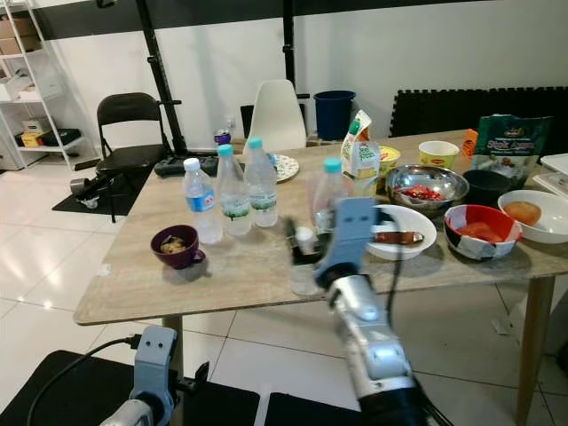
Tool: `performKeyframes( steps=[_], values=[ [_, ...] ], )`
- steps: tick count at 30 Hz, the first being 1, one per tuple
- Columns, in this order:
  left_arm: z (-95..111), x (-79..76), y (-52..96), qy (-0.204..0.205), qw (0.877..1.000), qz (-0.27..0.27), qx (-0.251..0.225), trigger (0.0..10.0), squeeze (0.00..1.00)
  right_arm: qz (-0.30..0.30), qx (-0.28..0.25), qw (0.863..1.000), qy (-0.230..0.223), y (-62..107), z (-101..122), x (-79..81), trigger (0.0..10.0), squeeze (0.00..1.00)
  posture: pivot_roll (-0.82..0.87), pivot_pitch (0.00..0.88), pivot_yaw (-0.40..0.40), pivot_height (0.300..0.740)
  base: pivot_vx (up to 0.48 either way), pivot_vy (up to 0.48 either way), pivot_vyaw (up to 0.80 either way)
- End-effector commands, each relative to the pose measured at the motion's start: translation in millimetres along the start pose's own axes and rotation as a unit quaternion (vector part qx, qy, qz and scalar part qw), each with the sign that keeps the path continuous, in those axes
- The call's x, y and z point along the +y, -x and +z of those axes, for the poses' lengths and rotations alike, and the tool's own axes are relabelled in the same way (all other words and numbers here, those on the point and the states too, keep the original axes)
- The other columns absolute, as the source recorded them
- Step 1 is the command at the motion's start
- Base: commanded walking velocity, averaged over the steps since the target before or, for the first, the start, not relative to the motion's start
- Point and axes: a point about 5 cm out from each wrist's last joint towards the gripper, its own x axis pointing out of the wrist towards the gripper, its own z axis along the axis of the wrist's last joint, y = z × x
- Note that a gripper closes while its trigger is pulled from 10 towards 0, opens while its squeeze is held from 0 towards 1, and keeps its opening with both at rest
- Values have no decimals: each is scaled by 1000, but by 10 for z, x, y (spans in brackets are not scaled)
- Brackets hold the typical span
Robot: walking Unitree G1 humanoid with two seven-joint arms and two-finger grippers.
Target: Restocking fridge
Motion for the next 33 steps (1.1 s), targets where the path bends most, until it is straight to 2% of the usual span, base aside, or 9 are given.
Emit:
performKeyframes(
  steps=[1,11,12,13,14,19,20,26,33],
  values=[
    [-42,-18,0,-3,1000,2,4,10000,0,17,15,1000,22,-29,-106,65,10000,0,-47,84,76,740,0,0,0],
    [-35,-1,17,-14,1000,1,3,10000,0,-34,3,999,33,-147,-111,-40,10000,0,-34,105,69,740,0,0,0],
    [-40,7,27,-14,1000,2,4,10000,0,-37,-2,999,32,-179,-83,-40,10000,290,-26,117,70,740,0,0,0],
    [-40,7,27,-14,1000,2,4,10000,0,-37,-2,999,32,-179,-83,-40,10000,290,-26,117,70,740,0,0,0],
    [-44,13,35,-14,1000,2,5,10000,0,-37,-3,999,36,-212,-66,-37,10000,1000,-22,121,70,740,0,0,0],
    [-41,32,55,-16,1000,4,6,10000,0,-50,-8,997,55,-313,-28,-37,10000,1000,-11,133,67,740,0,0,0],
    [-39,42,61,-16,1000,5,6,10000,0,-47,1,997,57,-344,-57,-24,10000,0,-8,142,66,740,0,0,0],
    [-56,62,84,-16,1000,8,9,10000,0,-30,59,996,58,-364,-263,40,10000,0,-4,155,65,740,0,0,0],
    [-96,58,119,-15,1000,7,16,10000,0,-33,93,994,46,-310,-442,106,10000,0,-3,156,64,740,0,0,0]
  ],
)
